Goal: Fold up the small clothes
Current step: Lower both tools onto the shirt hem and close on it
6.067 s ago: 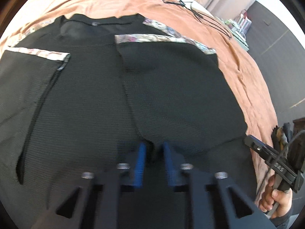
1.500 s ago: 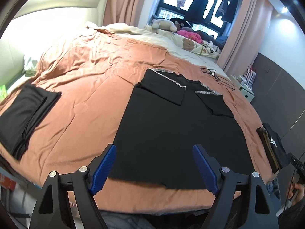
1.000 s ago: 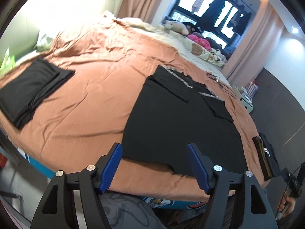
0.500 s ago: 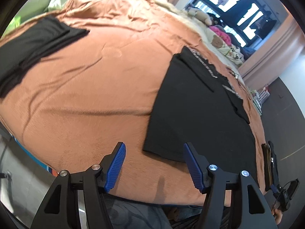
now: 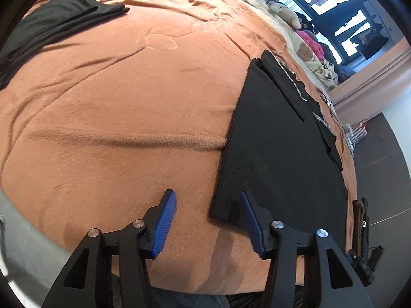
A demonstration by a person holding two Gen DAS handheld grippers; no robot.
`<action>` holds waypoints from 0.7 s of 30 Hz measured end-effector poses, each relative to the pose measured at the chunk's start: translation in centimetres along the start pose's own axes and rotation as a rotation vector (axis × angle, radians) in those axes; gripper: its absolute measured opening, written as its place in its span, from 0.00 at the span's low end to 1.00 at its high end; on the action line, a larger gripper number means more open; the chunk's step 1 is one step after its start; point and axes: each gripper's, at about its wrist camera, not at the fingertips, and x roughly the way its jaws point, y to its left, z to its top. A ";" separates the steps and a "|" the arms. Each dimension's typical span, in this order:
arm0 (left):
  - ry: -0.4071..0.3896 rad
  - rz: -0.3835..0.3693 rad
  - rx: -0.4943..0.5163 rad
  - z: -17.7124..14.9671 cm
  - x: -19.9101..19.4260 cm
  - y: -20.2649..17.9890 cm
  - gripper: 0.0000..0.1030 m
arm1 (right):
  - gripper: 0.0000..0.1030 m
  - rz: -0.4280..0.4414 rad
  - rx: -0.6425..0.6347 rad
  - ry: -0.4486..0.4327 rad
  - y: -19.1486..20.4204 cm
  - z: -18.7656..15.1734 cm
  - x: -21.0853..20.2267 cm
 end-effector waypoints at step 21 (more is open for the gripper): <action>0.069 -0.097 -0.025 0.3 1.8 -0.9 0.32 | 0.55 0.070 0.052 -0.003 -1.8 0.4 0.1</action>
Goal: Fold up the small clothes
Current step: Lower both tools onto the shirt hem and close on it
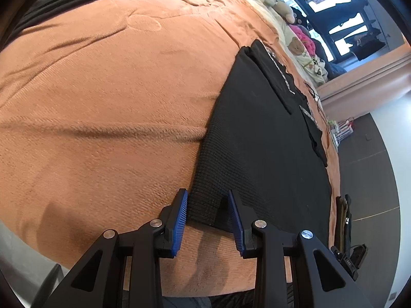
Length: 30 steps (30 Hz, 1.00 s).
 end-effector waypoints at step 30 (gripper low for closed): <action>-0.034 -0.002 -0.008 -0.4 0.2 0.9 0.06 | 0.21 -0.040 0.028 0.052 0.3 -0.6 1.0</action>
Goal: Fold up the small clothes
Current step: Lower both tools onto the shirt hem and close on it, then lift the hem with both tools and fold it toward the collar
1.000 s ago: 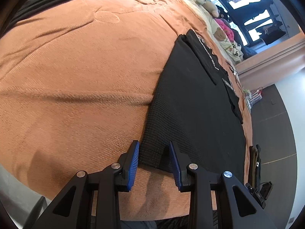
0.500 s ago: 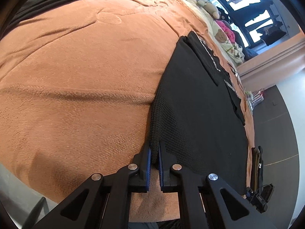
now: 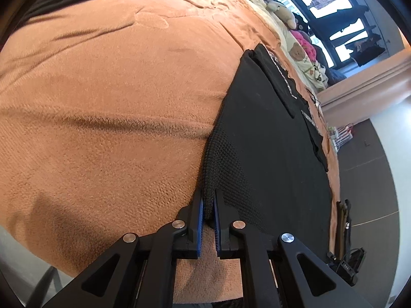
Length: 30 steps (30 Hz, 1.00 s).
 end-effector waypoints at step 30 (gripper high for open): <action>-0.135 -0.037 0.034 -2.8 -10.2 -0.9 0.05 | 0.02 0.130 -0.092 -0.163 0.7 -1.6 -11.1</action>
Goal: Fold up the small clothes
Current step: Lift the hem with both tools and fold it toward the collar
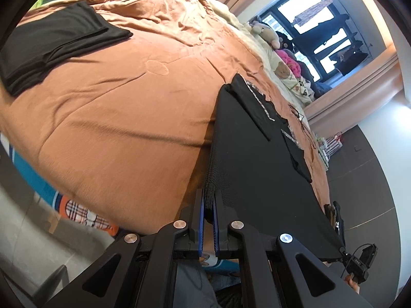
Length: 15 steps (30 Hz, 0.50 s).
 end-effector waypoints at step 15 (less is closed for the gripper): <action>-0.053 -0.034 0.021 -4.4 -6.5 -0.1 0.05 | 0.02 0.047 -0.010 -0.055 -0.7 -3.0 -5.4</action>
